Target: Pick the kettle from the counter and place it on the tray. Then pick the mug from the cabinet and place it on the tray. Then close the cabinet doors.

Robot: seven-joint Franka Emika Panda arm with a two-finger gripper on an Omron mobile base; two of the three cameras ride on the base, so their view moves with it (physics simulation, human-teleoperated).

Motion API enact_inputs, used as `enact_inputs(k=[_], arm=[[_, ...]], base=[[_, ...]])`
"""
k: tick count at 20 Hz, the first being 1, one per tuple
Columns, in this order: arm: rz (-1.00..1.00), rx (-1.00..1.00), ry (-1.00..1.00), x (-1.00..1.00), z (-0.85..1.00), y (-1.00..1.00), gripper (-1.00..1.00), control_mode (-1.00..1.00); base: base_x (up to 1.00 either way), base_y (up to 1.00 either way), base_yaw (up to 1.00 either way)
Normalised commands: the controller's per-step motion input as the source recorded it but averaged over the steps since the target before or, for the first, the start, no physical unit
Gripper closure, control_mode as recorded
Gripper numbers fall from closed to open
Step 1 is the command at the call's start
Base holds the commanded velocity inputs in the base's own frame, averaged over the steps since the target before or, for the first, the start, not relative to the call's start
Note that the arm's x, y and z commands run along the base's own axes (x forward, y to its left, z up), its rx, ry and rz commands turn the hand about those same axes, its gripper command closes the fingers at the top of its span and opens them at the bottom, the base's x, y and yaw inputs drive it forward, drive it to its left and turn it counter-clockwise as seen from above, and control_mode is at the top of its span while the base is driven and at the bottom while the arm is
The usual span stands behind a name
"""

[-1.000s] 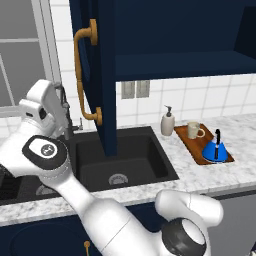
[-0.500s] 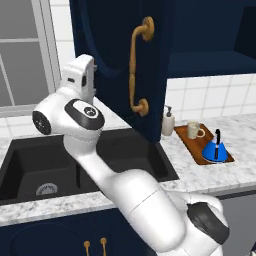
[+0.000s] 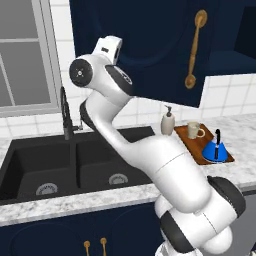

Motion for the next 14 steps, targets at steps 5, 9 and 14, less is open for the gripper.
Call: enact_inputs(k=[5, 9, 14], arm=[[0.18, 0.20, 0.08, 0.54, 0.06, -0.92, -1.00, -1.00], [0.21, 0.12, -0.02, 0.09, 0.00, -1.00, -1.00, -1.00], [0.17, 0.14, -0.01, 0.27, 0.00, -1.00, -1.00, -1.00]], base=[[0.00, 0.00, 0.00], [0.00, 0.00, 0.00], [0.00, 0.00, 0.00]])
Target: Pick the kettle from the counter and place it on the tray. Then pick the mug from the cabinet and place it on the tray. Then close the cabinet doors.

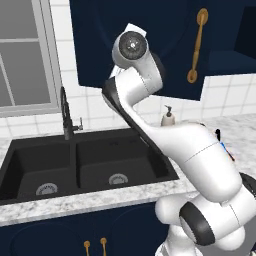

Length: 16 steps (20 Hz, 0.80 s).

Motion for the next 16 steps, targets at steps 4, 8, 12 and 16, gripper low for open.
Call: enact_inputs(k=[4, 8, 12, 16], arm=[[0.14, 0.15, 0.00, 0.74, -0.11, -1.00, -1.00, -1.00], [0.13, 0.15, 0.00, 0.76, -0.17, -1.00, -1.00, -1.00], [0.13, 0.14, 0.01, 0.80, -0.23, -0.97, -1.00, -1.00], [0.14, 0.13, 0.02, 0.90, -0.26, -0.91, -1.00, -1.00]], base=[[0.00, 0.00, 0.00], [0.00, 0.00, 0.00], [0.00, 0.00, 0.00], [0.00, 0.00, 0.00]])
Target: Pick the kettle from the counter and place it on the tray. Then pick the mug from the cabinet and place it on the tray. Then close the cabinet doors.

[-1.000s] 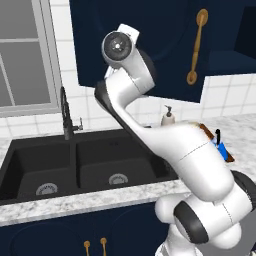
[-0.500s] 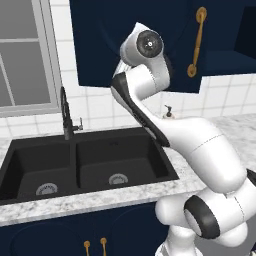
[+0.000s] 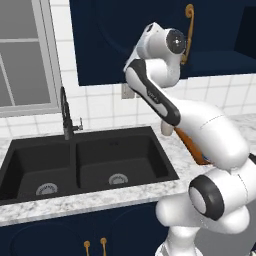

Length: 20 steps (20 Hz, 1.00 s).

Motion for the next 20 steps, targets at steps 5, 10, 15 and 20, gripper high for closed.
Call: enact_inputs(k=[5, 10, 15, 20], arm=[[0.09, 0.11, 0.03, 0.90, -0.31, -0.78, -1.00, -1.00], [0.03, 0.06, -0.02, -0.10, -0.25, -0.50, -1.00, -1.00], [-0.05, 0.09, -0.05, -1.00, -0.03, -0.28, -1.00, -1.00], [-0.12, 0.00, 0.04, -0.59, -0.41, 0.03, -1.00, -1.00]], base=[[0.00, 0.00, 0.00], [0.00, 0.00, 0.00], [0.00, 0.00, 0.00], [0.00, 0.00, 0.00]])
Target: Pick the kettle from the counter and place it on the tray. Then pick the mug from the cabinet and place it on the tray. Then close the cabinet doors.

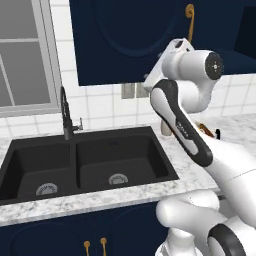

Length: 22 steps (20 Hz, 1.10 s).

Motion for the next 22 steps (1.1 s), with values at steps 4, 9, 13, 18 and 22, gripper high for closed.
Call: enact_inputs(k=[4, 9, 13, 18, 22], arm=[[-0.14, 0.10, 0.00, -0.25, -0.53, -0.07, -1.00, -1.00], [-0.23, 0.20, 0.00, -0.18, -0.37, -0.47, -1.00, -1.00], [-0.24, 0.28, 0.00, -0.22, -0.15, -0.96, -1.00, -1.00], [-0.15, 0.31, -0.13, -0.01, -0.14, -1.00, -1.00, -1.00], [-0.04, 0.41, -0.16, 0.00, -0.14, -1.00, -1.00, -1.00]], base=[[0.00, 0.00, 0.00], [0.00, 0.00, 0.00], [0.00, 0.00, 0.00], [0.00, 0.00, 0.00], [0.00, 0.00, 0.00]])
